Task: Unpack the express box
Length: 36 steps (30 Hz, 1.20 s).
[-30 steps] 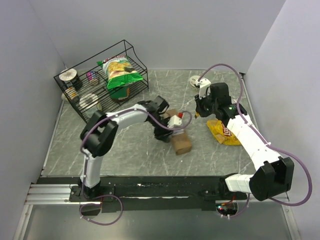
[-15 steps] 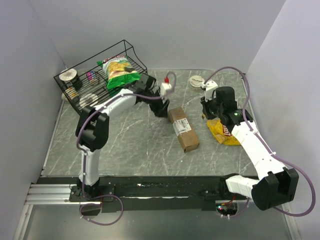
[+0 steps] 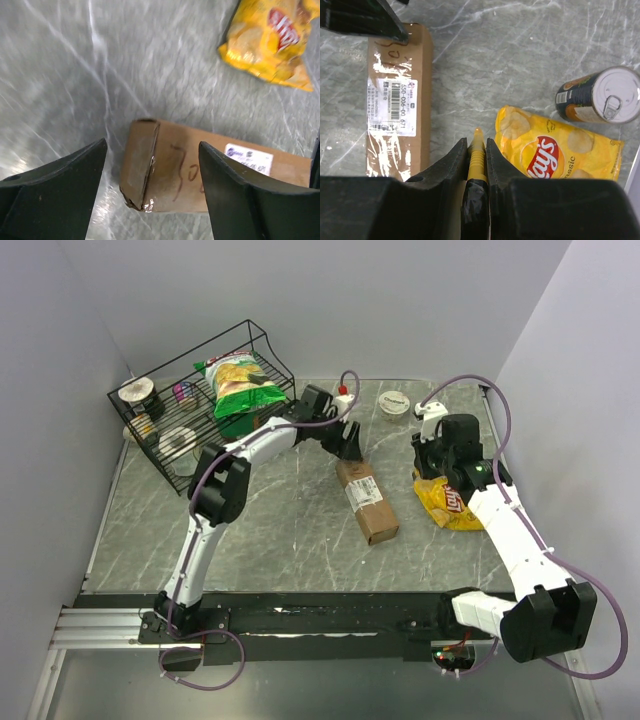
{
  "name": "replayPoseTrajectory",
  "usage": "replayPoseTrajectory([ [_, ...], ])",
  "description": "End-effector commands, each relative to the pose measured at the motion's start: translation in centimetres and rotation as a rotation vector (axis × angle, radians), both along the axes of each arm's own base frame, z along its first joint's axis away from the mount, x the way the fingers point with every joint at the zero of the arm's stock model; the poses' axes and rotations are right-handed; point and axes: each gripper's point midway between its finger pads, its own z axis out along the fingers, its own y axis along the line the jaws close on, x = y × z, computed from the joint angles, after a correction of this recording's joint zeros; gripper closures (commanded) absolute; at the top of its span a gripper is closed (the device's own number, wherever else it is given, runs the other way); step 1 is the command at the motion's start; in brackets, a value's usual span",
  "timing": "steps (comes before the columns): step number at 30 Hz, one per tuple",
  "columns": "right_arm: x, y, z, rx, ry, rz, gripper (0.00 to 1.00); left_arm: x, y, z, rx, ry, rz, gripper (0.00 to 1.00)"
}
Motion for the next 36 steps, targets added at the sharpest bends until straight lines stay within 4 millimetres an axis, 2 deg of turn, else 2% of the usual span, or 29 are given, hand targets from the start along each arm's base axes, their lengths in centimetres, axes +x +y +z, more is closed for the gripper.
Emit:
replayPoseTrajectory([
  [1, -0.3, -0.2, 1.1, 0.023, -0.030, -0.015, 1.00, -1.3, 0.6, -1.1, 0.027, 0.091, 0.030, 0.24],
  [2, -0.3, -0.2, 1.1, 0.025, -0.030, -0.016, 1.00, -1.8, 1.3, -1.9, 0.047, 0.123, 0.040, 0.31],
  [4, -0.2, -0.1, 0.9, 0.028, -0.026, -0.016, 1.00, -2.6, 2.5, -1.7, 0.045, 0.175, 0.053, 0.44],
  [5, -0.2, 0.0, 0.9, 0.032, -0.027, -0.012, 1.00, -3.7, 4.0, -3.5, 0.095, 0.235, 0.091, 0.65],
  [6, -0.2, 0.1, 1.0, 0.036, -0.029, -0.011, 1.00, -3.8, 5.2, -2.3, 0.109, 0.238, 0.136, 0.70],
  [7, -0.1, 0.1, 0.9, 0.039, -0.025, -0.014, 1.00, -4.5, 6.2, -2.0, 0.116, 0.270, 0.167, 0.73],
  [8, 0.0, 0.2, 0.9, 0.044, -0.024, -0.008, 1.00, -6.4, 8.0, -1.8, 0.127, 0.309, 0.194, 0.76],
  [10, 0.2, 0.4, 0.6, 0.050, -0.019, -0.006, 1.00, -6.9, 11.8, -1.9, 0.136, 0.386, 0.333, 0.79],
  [11, 0.3, 0.6, 0.5, 0.058, -0.016, -0.003, 1.00, -8.7, 14.0, -1.8, 0.144, 0.413, 0.381, 0.79],
  [12, 0.5, 0.8, 0.4, 0.067, -0.014, 0.004, 1.00, -8.5, 16.4, -1.7, 0.140, 0.432, 0.447, 0.78],
  [14, 0.7, 1.1, -0.1, 0.079, 0.002, 0.007, 1.00, -10.6, 18.6, -0.9, 0.112, 0.467, 0.469, 0.75],
  [16, 1.2, 1.5, -0.3, 0.091, 0.013, 0.014, 1.00, -11.5, 20.4, 0.0, 0.084, 0.462, 0.456, 0.71],
  [17, 1.3, 1.5, -0.3, 0.093, 0.015, 0.014, 1.00, -12.4, 20.8, 1.2, 0.066, 0.421, 0.430, 0.61],
  [19, 1.8, 1.6, -0.1, 0.092, 0.016, 0.018, 1.00, -13.4, 20.5, 3.1, 0.032, 0.294, 0.289, 0.39],
  [20, 2.0, 1.7, 0.1, 0.091, 0.008, 0.018, 1.00, -13.6, 20.2, 5.1, 0.008, 0.185, 0.233, 0.19],
  [21, 2.2, 1.6, 0.4, 0.088, 0.001, 0.018, 1.00, -14.1, 19.1, 6.0, 0.016, 0.087, 0.162, 0.03],
  [22, 2.4, 1.5, 0.4, 0.083, 0.000, 0.014, 1.00, -13.2, 18.8, 6.6, 0.058, -0.109, 0.088, 0.03],
  [24, 2.5, 1.4, 0.7, 0.079, -0.006, 0.013, 1.00, -13.9, 16.4, 8.2, 0.069, -0.307, -0.036, 0.03],
  [25, 2.4, 1.4, 0.8, 0.075, -0.010, 0.010, 1.00, -13.2, 15.6, 9.2, 0.078, -0.447, -0.107, 0.04],
  [27, 2.2, 1.3, 0.7, 0.072, -0.003, 0.007, 1.00, -13.9, 13.2, 9.0, 0.078, -0.524, -0.250, 0.04],
  [28, 2.0, 1.2, 0.9, 0.073, -0.009, 0.008, 1.00, -13.0, 12.2, 10.2, 0.087, -0.625, -0.315, 0.04],
  [29, 1.9, 1.2, 0.9, 0.071, -0.008, 0.005, 1.00, -13.5, 11.1, 8.4, 0.105, -0.589, -0.390, 0.04],
  [30, 1.7, 1.1, 1.2, 0.071, -0.017, 0.003, 1.00, -13.4, 10.5, 8.1, 0.110, -0.610, -0.443, 0.04],
  [31, 1.6, 1.0, 1.2, 0.069, -0.020, 0.001, 1.00, -12.5, 9.6, 9.3, 0.108, -0.711, -0.513, 0.04],
  [32, 1.4, 0.8, 1.0, 0.063, -0.016, -0.003, 1.00, -13.1, 9.0, 7.4, 0.118, -0.674, -0.584, 0.04],
  [33, 1.2, 0.6, 1.3, 0.064, -0.025, -0.007, 1.00, -12.9, 8.5, 7.0, 0.125, -0.696, -0.632, 0.04],
  [34, 1.0, 0.6, 1.2, 0.063, -0.024, -0.007, 1.00, -12.3, 7.8, 7.9, 0.131, -0.792, -0.700, 0.04],
  [35, 0.7, 0.5, 0.9, 0.062, -0.020, -0.008, 1.00, -12.1, 7.3, 6.5, 0.141, -0.782, -0.747, 0.04],
  [36, 0.5, 0.3, 1.1, 0.064, -0.027, -0.014, 1.00, -13.2, 7.2, 5.7, 0.138, -0.746, -0.810, 0.03],
])
